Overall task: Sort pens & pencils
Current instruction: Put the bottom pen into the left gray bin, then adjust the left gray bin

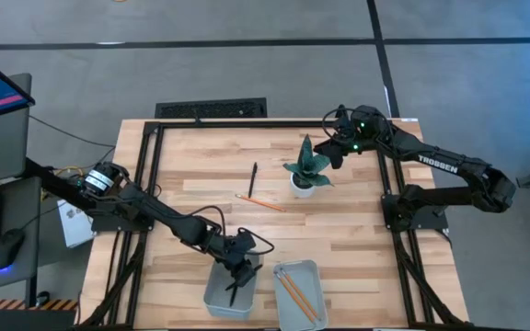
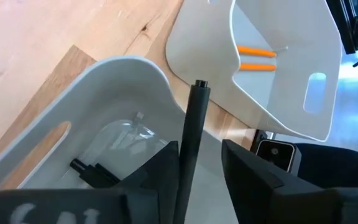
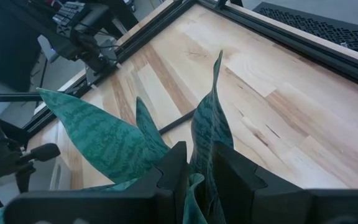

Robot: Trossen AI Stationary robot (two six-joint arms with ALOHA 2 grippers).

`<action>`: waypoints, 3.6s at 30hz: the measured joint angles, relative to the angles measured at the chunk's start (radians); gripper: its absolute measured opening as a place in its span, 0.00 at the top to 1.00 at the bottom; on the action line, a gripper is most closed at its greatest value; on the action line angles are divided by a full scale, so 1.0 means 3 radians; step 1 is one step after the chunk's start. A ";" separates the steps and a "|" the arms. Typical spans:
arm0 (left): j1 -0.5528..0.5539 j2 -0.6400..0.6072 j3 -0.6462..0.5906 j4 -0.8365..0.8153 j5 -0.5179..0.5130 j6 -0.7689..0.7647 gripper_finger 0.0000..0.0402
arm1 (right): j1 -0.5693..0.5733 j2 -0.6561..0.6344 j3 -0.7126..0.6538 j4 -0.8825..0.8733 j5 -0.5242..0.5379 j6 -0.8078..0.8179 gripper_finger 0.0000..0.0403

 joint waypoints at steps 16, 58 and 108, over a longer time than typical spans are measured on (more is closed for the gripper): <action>0.0000 -0.0001 0.0218 -0.0049 -0.0330 0.0310 0.70 | 0.0000 0.0000 0.0000 -0.0010 0.0000 0.0000 0.76; -0.0394 -0.0003 0.1144 -0.4126 0.0338 -0.1055 0.70 | 0.0001 0.0003 -0.0003 -0.0134 -0.0002 -0.0001 0.76; -0.0722 0.0543 0.1104 -0.2643 0.0562 -0.1378 0.70 | 0.0263 0.0000 -0.0001 -0.0122 0.0010 0.0082 0.76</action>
